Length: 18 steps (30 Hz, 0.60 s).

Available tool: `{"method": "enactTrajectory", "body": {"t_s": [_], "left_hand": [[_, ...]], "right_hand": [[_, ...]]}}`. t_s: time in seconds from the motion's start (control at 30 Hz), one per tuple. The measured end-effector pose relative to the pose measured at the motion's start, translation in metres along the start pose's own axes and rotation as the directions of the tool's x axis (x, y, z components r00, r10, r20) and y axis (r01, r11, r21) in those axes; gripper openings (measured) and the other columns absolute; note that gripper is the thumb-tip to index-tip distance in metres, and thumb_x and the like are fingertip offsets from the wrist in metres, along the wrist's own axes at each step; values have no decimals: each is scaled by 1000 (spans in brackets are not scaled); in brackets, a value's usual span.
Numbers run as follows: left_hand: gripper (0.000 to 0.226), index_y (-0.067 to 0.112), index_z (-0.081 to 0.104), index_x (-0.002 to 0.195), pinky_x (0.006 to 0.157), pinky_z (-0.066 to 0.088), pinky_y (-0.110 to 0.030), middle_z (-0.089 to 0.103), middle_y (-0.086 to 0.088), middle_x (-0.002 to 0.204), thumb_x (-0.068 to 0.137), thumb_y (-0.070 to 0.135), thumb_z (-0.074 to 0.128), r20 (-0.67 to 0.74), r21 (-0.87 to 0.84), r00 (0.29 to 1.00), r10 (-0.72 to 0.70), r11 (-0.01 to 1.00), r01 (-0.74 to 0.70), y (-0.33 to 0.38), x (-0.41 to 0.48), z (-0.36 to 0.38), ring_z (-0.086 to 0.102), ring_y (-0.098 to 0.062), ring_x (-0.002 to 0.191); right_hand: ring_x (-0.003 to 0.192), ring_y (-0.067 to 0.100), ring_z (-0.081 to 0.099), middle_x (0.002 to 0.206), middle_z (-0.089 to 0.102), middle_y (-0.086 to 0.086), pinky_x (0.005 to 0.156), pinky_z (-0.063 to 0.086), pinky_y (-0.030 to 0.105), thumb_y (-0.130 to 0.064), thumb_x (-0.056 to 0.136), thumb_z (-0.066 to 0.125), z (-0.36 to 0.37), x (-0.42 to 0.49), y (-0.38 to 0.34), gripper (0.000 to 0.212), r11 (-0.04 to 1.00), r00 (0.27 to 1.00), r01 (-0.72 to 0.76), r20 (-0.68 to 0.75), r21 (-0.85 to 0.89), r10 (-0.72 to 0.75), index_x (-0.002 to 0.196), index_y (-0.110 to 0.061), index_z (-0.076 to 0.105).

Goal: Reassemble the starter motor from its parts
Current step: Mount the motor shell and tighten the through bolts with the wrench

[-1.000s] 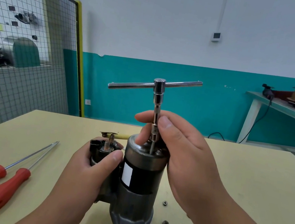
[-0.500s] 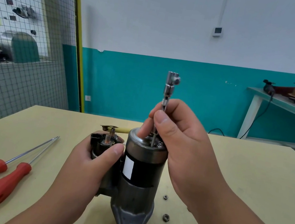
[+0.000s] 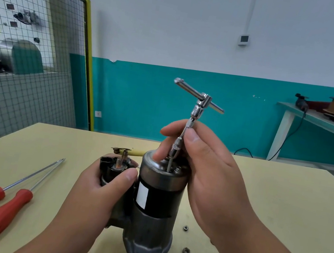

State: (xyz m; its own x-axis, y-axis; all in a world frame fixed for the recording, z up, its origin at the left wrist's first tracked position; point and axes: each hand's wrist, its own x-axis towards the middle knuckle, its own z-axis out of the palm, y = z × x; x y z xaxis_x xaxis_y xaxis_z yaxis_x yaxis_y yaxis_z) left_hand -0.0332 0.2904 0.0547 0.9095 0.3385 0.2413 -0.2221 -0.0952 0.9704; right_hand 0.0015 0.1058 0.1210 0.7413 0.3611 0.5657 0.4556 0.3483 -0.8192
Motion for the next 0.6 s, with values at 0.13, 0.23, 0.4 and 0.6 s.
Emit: {"method": "enactTrajectory", "body": {"t_s": [0.13,0.23,0.4,0.6], "left_hand": [[52,42,79,103,55,62,-34,82,1,98,60,69,72,20,-17,1000,0,1000,0,-1,0,0,80,-20,87],[50,42,80,102,55,62,-31,82,1,97,59,68,73,15,-32,1000,2,999,-1,0,0,1,80,-18,87],[52,42,79,102,53,61,-30,82,2,96,57,68,72,9,-29,1000,4,1000,-4,1,0,1,80,-17,86],[50,43,79,98,48,58,-25,81,3,92,55,68,70,4,-29,1000,10,1000,-10,4,-2,2,79,-13,81]], "right_hand": [[89,19,70,85,73,-1,92,55,45,-38,101,51,2,0,-1,22,997,1000,23,7,-72,-22,91,-37,70],[87,18,68,83,73,-3,91,55,40,-45,95,57,3,-1,-3,15,996,998,55,24,-64,-53,90,-36,68],[83,15,68,81,73,-2,84,56,34,-38,99,57,4,1,-1,14,994,998,70,7,-81,-69,92,-33,68],[88,24,68,88,73,4,91,54,48,-38,104,43,0,-2,0,32,1000,1000,11,-5,-25,-11,101,-30,73]]}}
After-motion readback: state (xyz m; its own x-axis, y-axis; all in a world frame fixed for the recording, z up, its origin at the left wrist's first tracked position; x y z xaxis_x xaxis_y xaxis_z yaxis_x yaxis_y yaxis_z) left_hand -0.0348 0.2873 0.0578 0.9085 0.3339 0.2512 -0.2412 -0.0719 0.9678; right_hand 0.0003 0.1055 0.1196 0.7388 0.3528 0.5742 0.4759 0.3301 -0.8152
